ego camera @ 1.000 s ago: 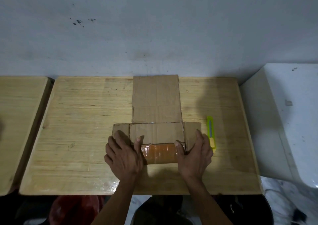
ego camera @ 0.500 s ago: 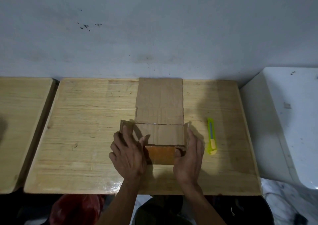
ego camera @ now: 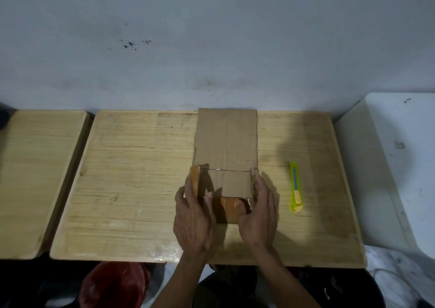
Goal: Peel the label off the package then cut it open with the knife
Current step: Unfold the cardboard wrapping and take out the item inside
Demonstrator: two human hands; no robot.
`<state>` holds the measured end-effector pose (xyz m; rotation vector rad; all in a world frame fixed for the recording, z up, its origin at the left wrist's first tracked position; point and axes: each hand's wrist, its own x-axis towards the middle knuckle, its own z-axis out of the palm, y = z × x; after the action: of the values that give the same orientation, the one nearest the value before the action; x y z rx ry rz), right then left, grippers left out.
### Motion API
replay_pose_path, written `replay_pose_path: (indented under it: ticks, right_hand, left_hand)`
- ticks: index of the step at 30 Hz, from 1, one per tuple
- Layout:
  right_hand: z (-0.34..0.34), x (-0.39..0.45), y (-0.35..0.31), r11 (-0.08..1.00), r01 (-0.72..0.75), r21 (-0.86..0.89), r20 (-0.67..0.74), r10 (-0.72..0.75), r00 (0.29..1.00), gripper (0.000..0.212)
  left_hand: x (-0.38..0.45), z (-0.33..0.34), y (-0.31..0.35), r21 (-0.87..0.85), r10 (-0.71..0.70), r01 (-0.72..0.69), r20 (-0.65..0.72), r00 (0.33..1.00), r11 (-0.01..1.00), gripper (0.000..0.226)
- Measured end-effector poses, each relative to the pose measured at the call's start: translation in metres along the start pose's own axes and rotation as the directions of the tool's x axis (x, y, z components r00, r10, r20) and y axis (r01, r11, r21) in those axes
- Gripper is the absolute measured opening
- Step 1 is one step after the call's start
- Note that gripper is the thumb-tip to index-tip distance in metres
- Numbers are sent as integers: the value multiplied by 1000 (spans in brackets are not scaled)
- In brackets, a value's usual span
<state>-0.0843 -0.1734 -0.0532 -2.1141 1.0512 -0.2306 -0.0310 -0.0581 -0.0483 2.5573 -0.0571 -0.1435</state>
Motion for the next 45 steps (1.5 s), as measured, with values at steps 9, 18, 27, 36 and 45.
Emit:
replay_pose_path:
  ticks: [9, 18, 27, 36, 45]
  right_hand:
    - [9, 2, 0, 997, -28, 73, 20, 27, 999, 41]
    - [41, 58, 7, 979, 96, 178, -260, -47, 964, 31]
    - [52, 90, -5, 973, -112, 201, -164, 146, 976, 51]
    - [49, 92, 0, 934, -114, 338, -127, 165, 978, 50]
    - [43, 98, -1, 710, -173, 682, -75, 303, 950, 42]
  left_hand:
    - [19, 6, -15, 66, -18, 16, 26, 1000, 998, 51]
    - [78, 37, -18, -160, -11, 5, -39, 999, 987, 48]
    - [104, 59, -12, -170, 11, -11, -3, 1000, 985, 62]
    - [102, 51, -9, -375, 7, -3, 10, 1000, 927, 67]
    - [96, 41, -3, -711, -77, 4, -70, 995, 703, 50]
